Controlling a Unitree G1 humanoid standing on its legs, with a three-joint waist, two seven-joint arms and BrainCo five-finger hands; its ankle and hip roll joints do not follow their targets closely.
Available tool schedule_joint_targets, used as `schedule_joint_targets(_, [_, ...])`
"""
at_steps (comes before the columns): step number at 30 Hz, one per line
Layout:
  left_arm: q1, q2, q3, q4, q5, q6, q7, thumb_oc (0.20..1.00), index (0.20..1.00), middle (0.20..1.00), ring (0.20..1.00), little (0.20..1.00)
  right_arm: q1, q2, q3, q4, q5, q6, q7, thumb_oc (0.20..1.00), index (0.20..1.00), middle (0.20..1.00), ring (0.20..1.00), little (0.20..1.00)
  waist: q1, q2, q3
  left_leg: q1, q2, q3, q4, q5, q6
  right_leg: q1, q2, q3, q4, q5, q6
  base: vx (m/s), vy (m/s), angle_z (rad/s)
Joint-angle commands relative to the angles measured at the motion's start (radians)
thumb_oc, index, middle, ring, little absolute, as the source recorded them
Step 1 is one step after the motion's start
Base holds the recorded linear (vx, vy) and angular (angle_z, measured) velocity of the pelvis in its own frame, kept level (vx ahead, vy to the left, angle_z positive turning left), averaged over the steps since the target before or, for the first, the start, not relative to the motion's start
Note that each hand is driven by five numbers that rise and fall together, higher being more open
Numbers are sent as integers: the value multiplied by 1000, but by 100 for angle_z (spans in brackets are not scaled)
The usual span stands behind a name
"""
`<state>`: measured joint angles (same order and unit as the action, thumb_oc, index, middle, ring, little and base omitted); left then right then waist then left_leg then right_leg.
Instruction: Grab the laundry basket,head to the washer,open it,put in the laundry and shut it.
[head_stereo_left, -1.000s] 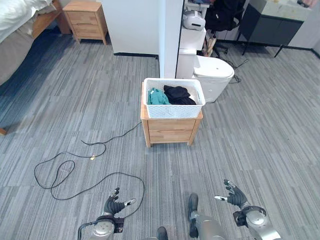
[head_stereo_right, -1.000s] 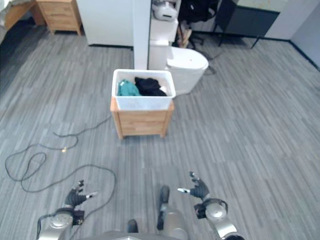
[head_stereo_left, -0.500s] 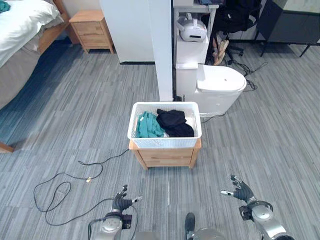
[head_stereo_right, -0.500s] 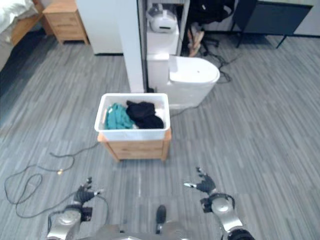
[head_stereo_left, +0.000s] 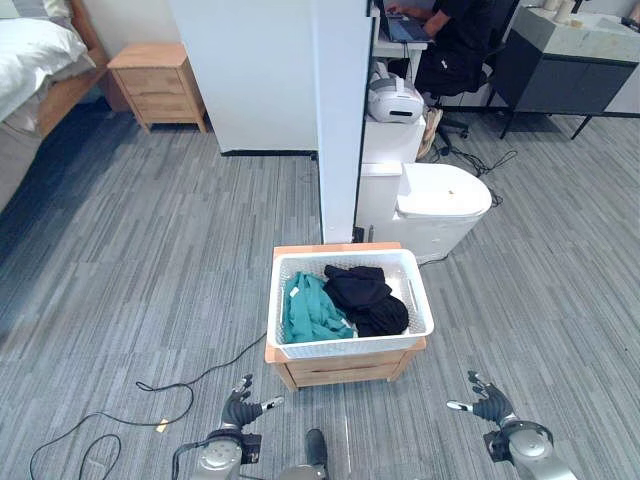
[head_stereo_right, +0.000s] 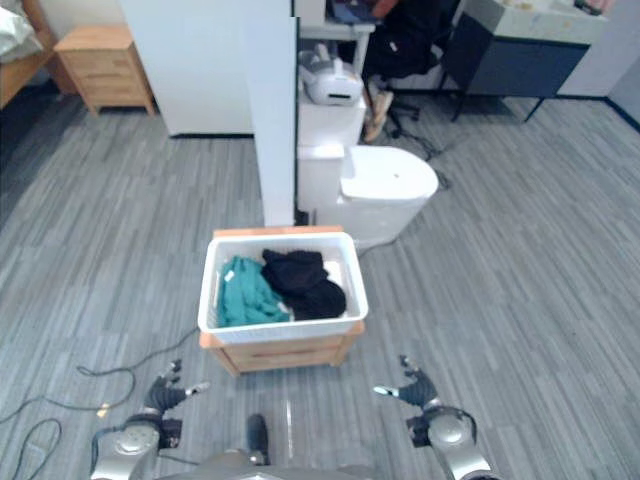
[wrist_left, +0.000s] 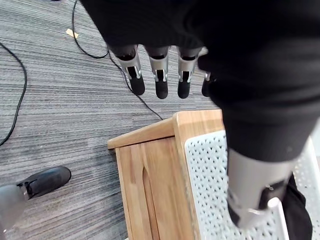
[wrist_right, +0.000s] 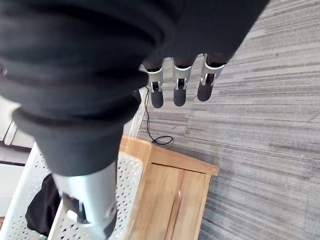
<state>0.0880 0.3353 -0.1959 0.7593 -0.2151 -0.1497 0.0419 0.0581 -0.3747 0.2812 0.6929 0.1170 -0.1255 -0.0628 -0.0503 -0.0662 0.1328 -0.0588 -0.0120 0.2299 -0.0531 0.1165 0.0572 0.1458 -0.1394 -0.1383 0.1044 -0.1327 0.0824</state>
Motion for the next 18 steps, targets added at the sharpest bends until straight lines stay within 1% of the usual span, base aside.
schedule_joint_targets(1, [6, 34, 9, -34, 24, -25, 8, 1000, 1000, 1000, 1000, 1000, -56, -23, -7, -41, -3, -29, -12, 1000, 1000, 1000, 1000, 1000, 35, -1, 6, -3, 56, -39, 153, -147, -69, -107, 21, 38, 48, 67, 44, 62, 156, -26])
schedule_joint_targets(3, [1, 43, 19, -40, 25, -28, 15, 1000, 1000, 1000, 1000, 1000, -78, -13, -1, -40, -2, -33, -17, 1000, 1000, 1000, 1000, 1000, 39, -2, 10, 12, 49, -25, 149, -160, -58, -147, 17, 40, 80, 84, 53, 43, 95, -23])
schedule_joint_targets(4, [1, 43, 19, -40, 25, -27, 15, 1000, 1000, 1000, 1000, 1000, -78, -12, -1, -40, -2, -33, -17, 1000, 1000, 1000, 1000, 1000, 40, -2, 10, 12, 49, -24, 148, -160, -58, -148, 17, 41, 81, 84, 53, 22, 33, -43])
schedule_joint_targets(5, [2, 45, 24, -41, 24, -28, 16, 1000, 1000, 1000, 1000, 1000, -82, -11, 1, -44, -4, -33, -18, 1000, 1000, 1000, 1000, 1000, 41, -2, 11, 20, 46, -20, 141, -161, -56, -163, 16, 37, 77, 98, 55, 58, 6, -36])
schedule_joint_targets(6, [10, 49, 40, -53, 16, -35, 16, 1000, 1000, 1000, 1000, 1000, -88, -13, 2, -65, -6, -35, -20, 1000, 1000, 1000, 1000, 1000, 39, 5, 8, 45, 45, -11, 110, -160, -57, -201, 13, 16, 42, 126, 60, 81, 3, -28])
schedule_joint_targets(8, [12, 56, 38, -64, 14, -38, 15, 1000, 1000, 1000, 1000, 1000, -83, -20, 1, -85, -8, -36, -20, 1000, 1000, 1000, 1000, 1000, 29, 4, 8, 57, 36, -21, 98, -162, -57, -212, 16, 20, -4, 139, 56, 92, -27, -20])
schedule_joint_targets(9, [14, 59, 46, -73, 13, -38, 18, 1000, 1000, 1000, 1000, 1000, -86, -26, -3, -93, -9, -39, -23, 1000, 1000, 1000, 1000, 1000, 25, 4, 14, 64, 38, -26, 96, -161, -58, -223, 17, 29, -8, 147, 61, 73, -55, 3])
schedule_joint_targets(12, [22, 60, 64, -105, 8, -45, 21, 1000, 1000, 1000, 1000, 1000, -80, -40, -3, -140, -19, -42, -25, 1000, 1000, 1000, 1000, 1000, 28, -3, 8, 74, 34, -33, 86, -160, -62, -194, 18, 29, -56, 152, 54, 88, -98, 25])
schedule_joint_targets(18, [39, 62, 98, -186, -12, -50, 32, 1000, 1000, 1000, 1000, 1000, -72, -69, -9, -232, -23, -43, -21, 1000, 1000, 1000, 1000, 1000, 34, 3, -20, 112, 38, -43, 8, -133, -80, -120, 29, -13, -157, 161, 51, 105, -89, 15])
